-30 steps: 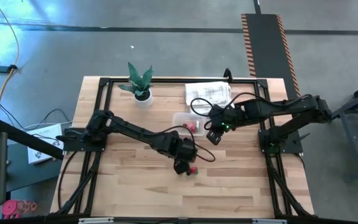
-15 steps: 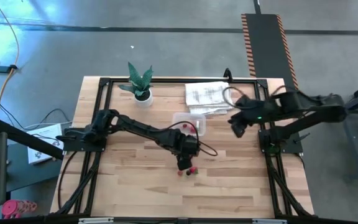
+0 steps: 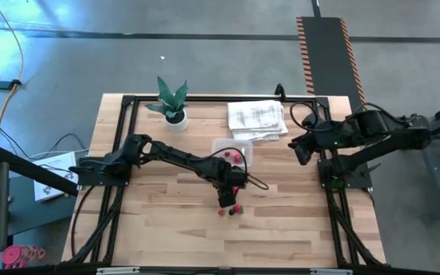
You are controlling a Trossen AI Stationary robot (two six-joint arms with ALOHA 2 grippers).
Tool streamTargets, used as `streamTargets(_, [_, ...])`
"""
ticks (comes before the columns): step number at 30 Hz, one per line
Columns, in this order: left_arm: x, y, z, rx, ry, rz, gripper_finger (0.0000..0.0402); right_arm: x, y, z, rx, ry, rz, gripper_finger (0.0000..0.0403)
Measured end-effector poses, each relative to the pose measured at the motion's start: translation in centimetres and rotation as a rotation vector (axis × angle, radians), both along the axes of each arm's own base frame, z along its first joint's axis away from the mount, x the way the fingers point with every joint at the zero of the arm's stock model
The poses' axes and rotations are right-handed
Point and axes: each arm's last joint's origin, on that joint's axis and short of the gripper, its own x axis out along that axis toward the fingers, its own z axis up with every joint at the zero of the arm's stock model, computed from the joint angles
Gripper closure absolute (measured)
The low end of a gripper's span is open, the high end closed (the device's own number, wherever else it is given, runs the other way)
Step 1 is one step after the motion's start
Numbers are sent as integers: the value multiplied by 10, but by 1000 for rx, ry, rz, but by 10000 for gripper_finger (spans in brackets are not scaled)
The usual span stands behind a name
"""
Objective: Pick and placing Produce into tupperware
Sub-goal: Put the raspberry into the transparent bin
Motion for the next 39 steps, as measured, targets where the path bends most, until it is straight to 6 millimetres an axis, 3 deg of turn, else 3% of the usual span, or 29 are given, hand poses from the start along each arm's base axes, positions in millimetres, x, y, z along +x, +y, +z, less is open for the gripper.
streamTargets(7, [0,3,-1,-4,2,0,275,4,1,-2,-3,17,0,294])
streamTargets(17, [2,5,0,17,-18,-8,395,4,1,-2,2,16,-6,294])
streamTargets(31, [5,4,7,-32,-34,-18,353,4,1,-2,4,15,-8,294])
streamTargets(39, [5,7,21,-35,5,-23,282,4,1,-2,4,15,-8,295])
